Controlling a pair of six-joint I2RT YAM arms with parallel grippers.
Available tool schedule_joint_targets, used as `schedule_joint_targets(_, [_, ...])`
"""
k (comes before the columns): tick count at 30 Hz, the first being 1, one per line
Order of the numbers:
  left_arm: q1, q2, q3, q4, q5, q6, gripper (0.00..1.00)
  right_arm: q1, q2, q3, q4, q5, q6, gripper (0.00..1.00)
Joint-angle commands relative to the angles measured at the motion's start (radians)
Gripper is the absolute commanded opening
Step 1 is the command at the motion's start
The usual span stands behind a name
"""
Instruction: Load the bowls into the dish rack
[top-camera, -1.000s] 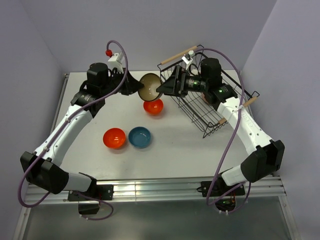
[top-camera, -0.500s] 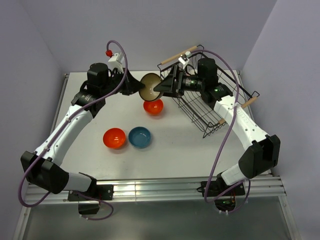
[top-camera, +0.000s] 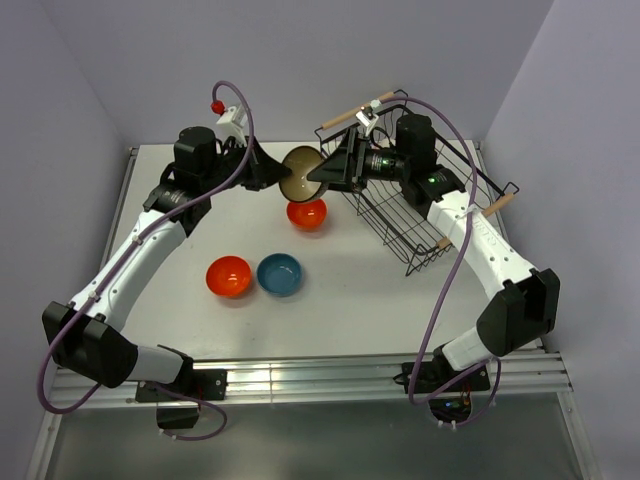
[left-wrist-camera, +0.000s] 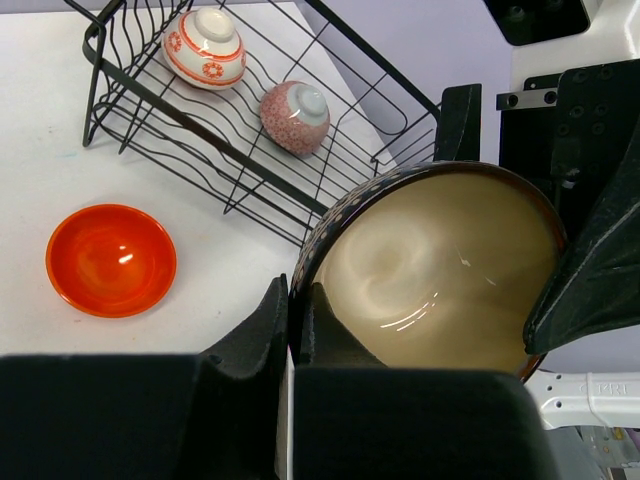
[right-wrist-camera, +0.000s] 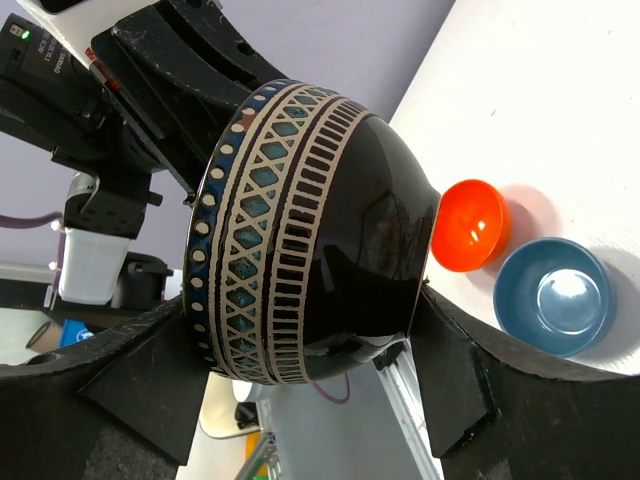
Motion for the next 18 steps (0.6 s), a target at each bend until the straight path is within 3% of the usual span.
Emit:
schedule_joint_targets(1, [-0.004,-0.015,0.005,0.113,0.038,-0.041,0.00,0.008,-0.009,-0.005,0.070,-0.044,0.025,0.53])
schedule_joint_targets(3, [-0.001,-0.012,0.003,0.113,0.040,-0.044,0.00,0.008,-0.013,-0.005,0.068,-0.047,0.014,0.42])
schedule_joint_targets(5, [0.002,-0.010,0.003,0.110,0.040,-0.044,0.04,0.009,-0.017,-0.002,0.062,-0.050,-0.001,0.17])
schedule_joint_targets(6, [0.001,-0.009,0.003,0.108,0.040,-0.043,0.06,0.008,-0.018,0.004,0.056,-0.046,-0.009,0.00])
schedule_joint_targets(10, [0.005,-0.009,0.000,0.099,0.046,-0.030,0.24,0.009,-0.021,0.023,0.011,-0.024,-0.046,0.00])
schedule_joint_targets(11, [0.005,-0.010,0.000,0.093,0.043,-0.026,0.36,0.008,-0.021,0.026,0.001,-0.020,-0.052,0.00])
schedule_joint_targets(14, [0.008,-0.013,-0.008,0.080,0.029,-0.013,0.52,0.006,-0.030,0.032,-0.019,-0.003,-0.074,0.00])
schedule_joint_targets(18, [0.015,-0.021,-0.027,0.083,0.031,-0.012,0.56,-0.006,-0.033,0.027,-0.018,-0.001,-0.077,0.00])
